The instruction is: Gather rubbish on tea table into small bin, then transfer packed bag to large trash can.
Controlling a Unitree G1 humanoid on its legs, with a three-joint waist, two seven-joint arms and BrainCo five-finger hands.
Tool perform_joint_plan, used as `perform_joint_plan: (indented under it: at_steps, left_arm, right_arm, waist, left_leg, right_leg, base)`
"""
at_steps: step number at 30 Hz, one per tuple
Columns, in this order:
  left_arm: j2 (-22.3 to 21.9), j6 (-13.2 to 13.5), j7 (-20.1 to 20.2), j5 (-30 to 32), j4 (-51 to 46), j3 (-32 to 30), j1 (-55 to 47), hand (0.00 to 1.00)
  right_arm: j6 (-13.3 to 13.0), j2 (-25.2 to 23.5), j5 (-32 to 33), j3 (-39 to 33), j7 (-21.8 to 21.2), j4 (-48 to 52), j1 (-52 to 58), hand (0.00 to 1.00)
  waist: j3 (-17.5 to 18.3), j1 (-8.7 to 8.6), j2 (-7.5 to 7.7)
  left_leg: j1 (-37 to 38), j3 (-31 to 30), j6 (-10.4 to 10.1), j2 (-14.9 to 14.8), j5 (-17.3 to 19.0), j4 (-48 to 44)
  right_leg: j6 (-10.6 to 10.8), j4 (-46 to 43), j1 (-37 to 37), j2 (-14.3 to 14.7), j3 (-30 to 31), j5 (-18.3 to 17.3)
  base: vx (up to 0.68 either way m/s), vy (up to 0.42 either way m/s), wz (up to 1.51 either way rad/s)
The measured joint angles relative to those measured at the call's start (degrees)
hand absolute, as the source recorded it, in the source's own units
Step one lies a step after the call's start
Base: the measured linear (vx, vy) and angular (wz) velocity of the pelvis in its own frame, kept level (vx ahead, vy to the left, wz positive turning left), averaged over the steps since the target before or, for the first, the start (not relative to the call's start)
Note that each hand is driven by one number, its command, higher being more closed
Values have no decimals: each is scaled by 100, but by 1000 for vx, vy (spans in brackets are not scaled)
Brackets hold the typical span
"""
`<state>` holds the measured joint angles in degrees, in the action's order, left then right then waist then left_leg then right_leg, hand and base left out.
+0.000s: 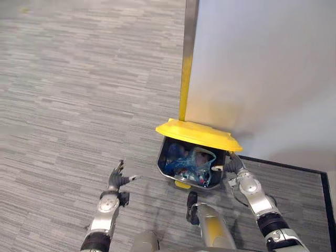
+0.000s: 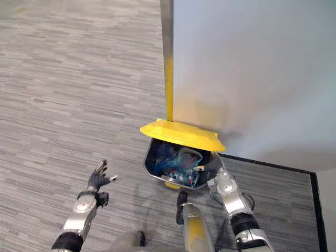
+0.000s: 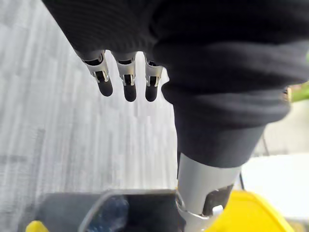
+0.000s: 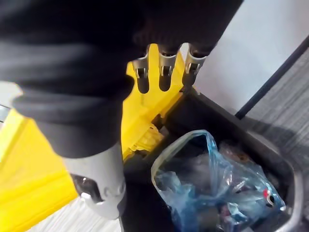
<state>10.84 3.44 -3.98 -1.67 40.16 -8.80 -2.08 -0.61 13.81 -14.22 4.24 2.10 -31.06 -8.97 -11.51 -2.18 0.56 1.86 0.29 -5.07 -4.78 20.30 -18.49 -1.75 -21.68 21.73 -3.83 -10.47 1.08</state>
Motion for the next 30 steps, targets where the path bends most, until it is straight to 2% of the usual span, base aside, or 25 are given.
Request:
perform_joint_plan:
  at_steps: [5,8,12,13,14,15,17,18,19,20,21,22,23,24,25,28,30]
  left_arm:
    - [-124,-74,9,11,667,-324,-239,0]
    - [-145,-72,11,22,940,-456,-446,0]
    - [-208,-73,20,18,1055,-511,-662,0]
    - [-258,-70,21,18,1067,-512,-668,0]
    - [-325,-55,17,18,1070,-524,-697,0]
    - [-387,-73,5,17,1116,-542,-695,0]
    - [-500,-79,6,9,1093,-556,-815,0]
    - [-513,-82,2,9,1093,-547,-823,0]
    - [-548,-94,-1,9,1090,-545,-816,0]
    - [-543,-109,-8,9,1079,-585,-791,0]
    - [-537,-113,-7,9,1076,-619,-767,0]
    - [-591,-115,-7,10,1075,-675,-731,0]
    - [-756,-108,-14,9,1075,-707,-636,0]
    - [-927,-102,-11,9,1107,-700,-527,0]
    - [-985,-101,-3,8,1113,-701,-484,0]
    - [-810,-99,15,4,1167,-720,-229,0]
    - [-634,-98,10,3,1172,-779,-122,0]
  right_arm:
    - [-4,-130,16,-193,-12,-258,268,0]
    - [-11,-271,137,-216,-34,-464,441,0]
    - [-53,-451,210,-375,-21,-621,915,0]
    - [-45,-456,268,-431,-2,-638,1169,0]
    - [-46,-503,313,-455,11,-638,1326,0]
    - [-34,-625,365,-604,14,-685,1478,0]
    - [-29,-871,480,-913,50,-858,1659,0]
    - [-22,-965,515,-1032,54,-982,1702,0]
    - [-14,-1071,539,-1151,83,-1127,1757,0]
    - [-15,-1174,592,-1245,148,-1194,1821,0]
    - [-14,-1198,605,-1281,167,-1245,1815,0]
    - [-27,-1201,684,-1338,194,-1251,1777,0]
    - [-52,-1195,713,-1428,258,-1284,1753,0]
    - [-54,-1150,766,-1552,301,-1448,1695,0]
    - [-44,-1112,795,-1579,305,-1595,1668,0]
    - [-12,-1043,823,-1939,322,-1995,1604,0]
    - [-13,-900,830,-2021,323,-2167,1510,0]
  waist:
    - [10,-14,94]
    - [-48,-8,291]
    - [-148,-40,521]
    - [-167,-50,476]
    - [-204,-5,407]
    - [-205,9,449]
    - [-175,9,415]
    - [-143,51,373]
    - [-31,120,352]
    - [187,190,443]
    - [270,252,467]
    - [321,308,370]
    - [380,307,252]
    - [425,273,79]
    - [455,272,24]
    - [578,272,-5]
    - [604,263,-41]
  left_leg:
    - [327,170,45,158,-7,76]
    - [673,363,133,277,-33,234]
    - [641,576,319,366,83,-176]
    - [560,490,374,318,42,-220]
    - [485,695,377,194,-28,-223]
    - [453,831,376,182,-30,-267]
    - [438,933,340,56,-53,-272]
    - [384,978,306,-34,-76,-249]
    - [240,1032,217,-146,-129,-218]
    - [51,1097,91,-188,-232,-177]
    - [-12,1143,25,-226,-329,-105]
    - [-64,1252,-16,-315,-497,80]
    - [-91,1365,-57,-380,-688,321]
    - [-9,1403,-117,-441,-817,585]
    - [70,1405,-124,-462,-897,736]
    - [308,1398,-137,-468,-1303,1228]
    - [296,1385,-108,-479,-1359,1356]
  right_leg:
    - [238,239,-210,25,232,175]
    - [307,288,-362,59,378,223]
    - [382,225,-411,-100,258,179]
    - [604,308,-455,-94,165,24]
    - [619,-199,-235,-199,42,-227]
    - [265,-1544,80,-364,78,-529]
    - [181,-2857,86,-504,139,-845]
    - [197,-3104,-55,-552,155,-974]
    - [228,-3018,-302,-602,222,-1129]
    - [554,-2153,-645,-560,326,-1378]
    - [493,-1697,-759,-450,256,-1500]
    - [446,-1062,-894,-272,214,-1485]
    - [309,-335,-1098,-106,168,-1403]
    - [198,129,-1266,41,128,-1228]
    - [179,291,-1343,100,130,-1141]
    - [109,874,-1678,246,127,-835]
    - [94,1115,-1710,304,136,-645]
  base:
    - [-86,42,-33]
    - [-122,55,-54]
    - [-192,84,-34]
    - [-190,34,-16]
    - [-221,29,-33]
    - [-169,8,-36]
    - [-119,-9,-28]
    - [-76,-81,-30]
    - [8,-138,-41]
    - [65,-168,-46]
    - [77,-160,-55]
    - [58,-160,-51]
    - [37,-187,-41]
    - [26,-175,-23]
    - [1,-124,-8]
    - [-52,-73,-3]
    - [-91,-19,-5]
